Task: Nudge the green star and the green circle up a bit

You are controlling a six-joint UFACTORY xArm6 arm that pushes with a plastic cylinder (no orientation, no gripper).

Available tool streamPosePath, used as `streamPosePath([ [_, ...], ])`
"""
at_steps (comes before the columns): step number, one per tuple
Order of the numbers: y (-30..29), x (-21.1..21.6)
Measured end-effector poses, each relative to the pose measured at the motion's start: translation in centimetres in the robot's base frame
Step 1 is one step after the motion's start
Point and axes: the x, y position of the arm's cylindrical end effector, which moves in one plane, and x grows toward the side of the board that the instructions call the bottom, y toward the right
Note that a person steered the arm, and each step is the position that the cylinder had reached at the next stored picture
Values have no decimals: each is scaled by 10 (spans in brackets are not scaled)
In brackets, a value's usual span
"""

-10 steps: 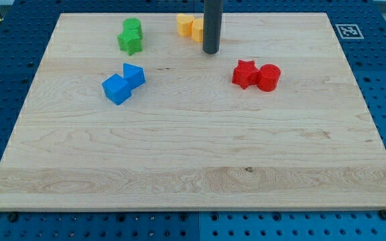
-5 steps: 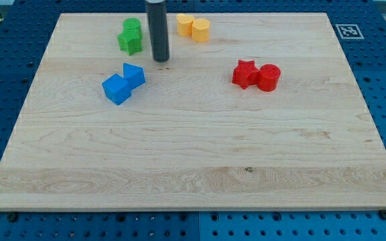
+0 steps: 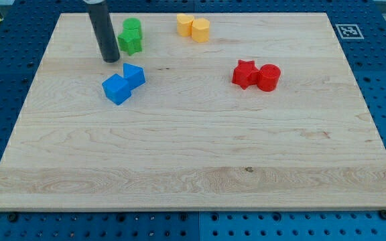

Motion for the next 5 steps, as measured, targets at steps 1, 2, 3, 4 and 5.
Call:
streamPosePath([
  [1, 0, -21],
  [2, 0, -22],
  [3, 3, -36],
  [4, 15, -58],
  [5, 28, -62],
])
